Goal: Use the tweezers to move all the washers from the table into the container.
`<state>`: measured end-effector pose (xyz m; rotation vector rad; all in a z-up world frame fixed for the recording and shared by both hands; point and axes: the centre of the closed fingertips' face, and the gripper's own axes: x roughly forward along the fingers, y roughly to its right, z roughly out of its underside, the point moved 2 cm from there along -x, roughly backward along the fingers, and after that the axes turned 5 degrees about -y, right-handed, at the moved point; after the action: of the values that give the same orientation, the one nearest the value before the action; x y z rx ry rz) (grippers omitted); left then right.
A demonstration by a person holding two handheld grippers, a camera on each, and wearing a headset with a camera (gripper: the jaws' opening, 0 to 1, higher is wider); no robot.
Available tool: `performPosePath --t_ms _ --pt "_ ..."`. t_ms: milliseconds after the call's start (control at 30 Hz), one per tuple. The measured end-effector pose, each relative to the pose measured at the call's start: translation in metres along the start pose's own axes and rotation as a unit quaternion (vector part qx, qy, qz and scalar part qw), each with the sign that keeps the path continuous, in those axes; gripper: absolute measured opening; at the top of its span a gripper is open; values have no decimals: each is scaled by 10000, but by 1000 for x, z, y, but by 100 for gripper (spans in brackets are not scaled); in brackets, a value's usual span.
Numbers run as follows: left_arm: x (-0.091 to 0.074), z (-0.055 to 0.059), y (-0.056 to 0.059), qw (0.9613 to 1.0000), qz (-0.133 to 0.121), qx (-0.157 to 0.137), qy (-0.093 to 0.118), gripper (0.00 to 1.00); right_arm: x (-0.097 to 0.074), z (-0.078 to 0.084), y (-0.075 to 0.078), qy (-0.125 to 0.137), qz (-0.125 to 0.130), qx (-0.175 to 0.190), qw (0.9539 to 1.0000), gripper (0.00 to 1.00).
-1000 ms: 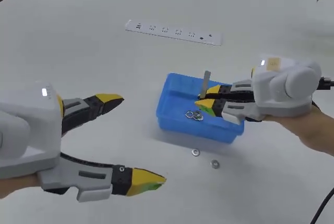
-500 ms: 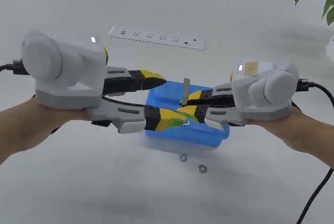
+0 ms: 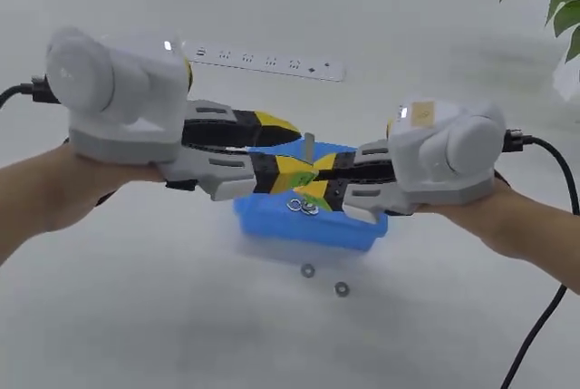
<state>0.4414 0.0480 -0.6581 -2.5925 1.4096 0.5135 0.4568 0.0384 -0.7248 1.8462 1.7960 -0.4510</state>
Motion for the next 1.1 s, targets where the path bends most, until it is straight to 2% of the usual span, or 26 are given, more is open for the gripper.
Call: performPosePath --t_ms 267,467,600,700,800,1100 --pt "4 -3 2 9996 201 191 -64 19 0 -3 -1 19 -35 -47 10000 8" --pt "1 -8 1 9991 268 318 3 9 -1 -4 -2 44 -60 -49 10000 8" --pt "0 -8 4 9985 407 371 -40 8 -1 -5 -4 50 -110 -94 9999 8" --pt "-1 -7 5 9961 407 768 -137 7 0 -5 -7 47 -136 -152 9998 8" --pt "1 -7 6 9945 374 960 -205 5 0 -5 -6 26 -102 -190 9998 9" --pt "5 -10 7 9906 304 1301 -279 5 -3 -5 -5 19 -28 -169 9999 12"
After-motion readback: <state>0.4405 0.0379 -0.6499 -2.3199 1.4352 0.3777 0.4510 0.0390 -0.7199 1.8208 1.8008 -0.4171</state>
